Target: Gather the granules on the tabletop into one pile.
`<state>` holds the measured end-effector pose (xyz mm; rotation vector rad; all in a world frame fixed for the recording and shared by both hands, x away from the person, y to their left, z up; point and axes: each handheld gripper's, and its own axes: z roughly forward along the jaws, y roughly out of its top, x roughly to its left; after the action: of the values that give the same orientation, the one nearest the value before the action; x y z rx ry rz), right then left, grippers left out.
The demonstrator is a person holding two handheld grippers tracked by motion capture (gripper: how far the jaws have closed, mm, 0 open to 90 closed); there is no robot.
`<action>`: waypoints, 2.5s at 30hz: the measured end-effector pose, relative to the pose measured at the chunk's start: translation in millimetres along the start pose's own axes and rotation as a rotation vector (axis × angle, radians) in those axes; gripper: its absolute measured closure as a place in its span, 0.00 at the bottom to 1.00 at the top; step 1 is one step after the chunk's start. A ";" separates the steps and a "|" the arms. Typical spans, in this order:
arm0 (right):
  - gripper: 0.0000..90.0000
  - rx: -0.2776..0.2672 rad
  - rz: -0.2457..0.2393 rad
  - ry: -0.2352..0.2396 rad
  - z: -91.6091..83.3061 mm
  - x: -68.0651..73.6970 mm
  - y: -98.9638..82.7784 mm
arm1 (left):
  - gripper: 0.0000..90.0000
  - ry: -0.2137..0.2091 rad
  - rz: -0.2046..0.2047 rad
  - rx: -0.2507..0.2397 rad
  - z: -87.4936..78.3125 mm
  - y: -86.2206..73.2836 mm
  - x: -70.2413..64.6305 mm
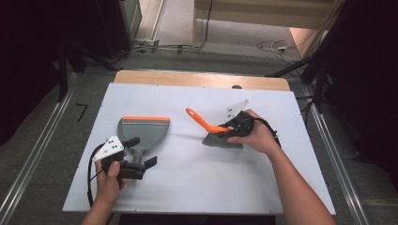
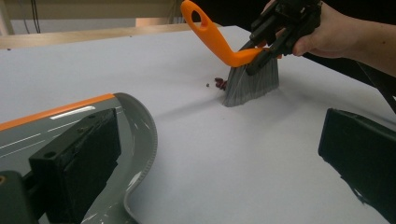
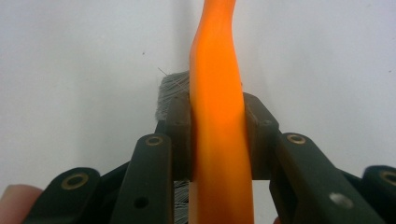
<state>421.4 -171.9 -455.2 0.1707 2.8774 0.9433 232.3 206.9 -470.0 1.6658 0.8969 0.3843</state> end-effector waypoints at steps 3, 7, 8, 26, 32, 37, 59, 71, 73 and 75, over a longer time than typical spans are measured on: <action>0.74 -0.005 0.004 0.002 1.2 -3.3 0.3 | 0.00 0.001 -0.001 0.001 0.2 -0.1 0.0; 0.74 -0.010 -0.003 0.000 2.1 -6.5 1.0 | 0.00 0.001 -0.001 0.004 0.1 -0.2 0.3; 0.74 -0.013 0.000 -0.001 2.6 -6.7 1.2 | 0.00 0.001 -0.001 0.004 0.2 -0.2 0.3; 0.74 -0.029 -0.006 -0.016 4.0 -15.2 1.8 | 0.00 0.000 -0.003 0.001 -0.4 -0.1 1.2; 0.75 -0.018 -0.040 0.000 -3.5 -3.5 4.8 | 0.00 0.001 -0.006 0.001 -0.6 -0.2 1.8; 0.75 -0.044 -0.047 -0.009 -16.0 6.8 13.3 | 0.00 0.001 -0.007 -0.001 -0.7 -0.1 1.8; 0.75 -0.055 0.690 -0.270 32.9 29.0 49.7 | 0.00 -0.002 -0.004 0.000 -1.5 0.3 1.5; 0.75 -0.042 0.879 -0.267 16.4 13.2 21.7 | 0.00 0.000 -0.004 0.002 -1.2 0.7 1.3; 0.75 -0.057 0.885 -0.255 14.7 13.4 19.5 | 0.00 -0.002 -0.004 0.001 -0.5 0.5 1.1; 0.76 -0.082 0.892 -0.224 11.8 13.8 19.1 | 0.00 -0.002 -0.003 0.003 -0.1 0.4 1.3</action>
<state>410.8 -147.8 -454.3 1.5188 2.4998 1.0333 233.2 207.8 -469.9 1.6669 0.8983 0.3794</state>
